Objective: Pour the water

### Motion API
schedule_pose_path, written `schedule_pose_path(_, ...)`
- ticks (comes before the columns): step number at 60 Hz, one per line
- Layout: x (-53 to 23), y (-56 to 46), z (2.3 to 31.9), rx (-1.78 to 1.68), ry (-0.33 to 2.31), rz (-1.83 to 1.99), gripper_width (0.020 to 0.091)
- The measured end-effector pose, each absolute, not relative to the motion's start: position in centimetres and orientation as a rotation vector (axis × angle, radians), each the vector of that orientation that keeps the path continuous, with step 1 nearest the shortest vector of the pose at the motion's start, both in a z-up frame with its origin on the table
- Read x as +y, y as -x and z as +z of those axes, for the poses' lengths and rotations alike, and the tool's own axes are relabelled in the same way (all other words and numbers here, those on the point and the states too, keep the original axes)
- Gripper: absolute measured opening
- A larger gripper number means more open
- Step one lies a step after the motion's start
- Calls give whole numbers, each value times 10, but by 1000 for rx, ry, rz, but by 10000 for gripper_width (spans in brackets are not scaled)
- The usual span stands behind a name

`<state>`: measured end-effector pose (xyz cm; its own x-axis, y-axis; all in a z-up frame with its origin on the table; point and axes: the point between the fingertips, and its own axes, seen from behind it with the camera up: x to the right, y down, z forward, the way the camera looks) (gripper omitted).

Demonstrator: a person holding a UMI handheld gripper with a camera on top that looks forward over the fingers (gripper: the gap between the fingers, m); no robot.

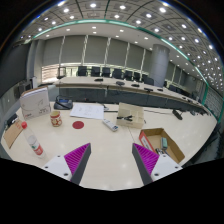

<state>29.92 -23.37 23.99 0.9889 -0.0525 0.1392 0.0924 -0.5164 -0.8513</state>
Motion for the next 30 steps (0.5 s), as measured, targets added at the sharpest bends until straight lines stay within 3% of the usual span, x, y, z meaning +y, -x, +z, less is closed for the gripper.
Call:
schedule_pose_path(15, -250, -250, 211, -113, 2141, -86, 857)
schedule_pose_path(30, -269, -129, 166, -243, 2137, 65, 861)
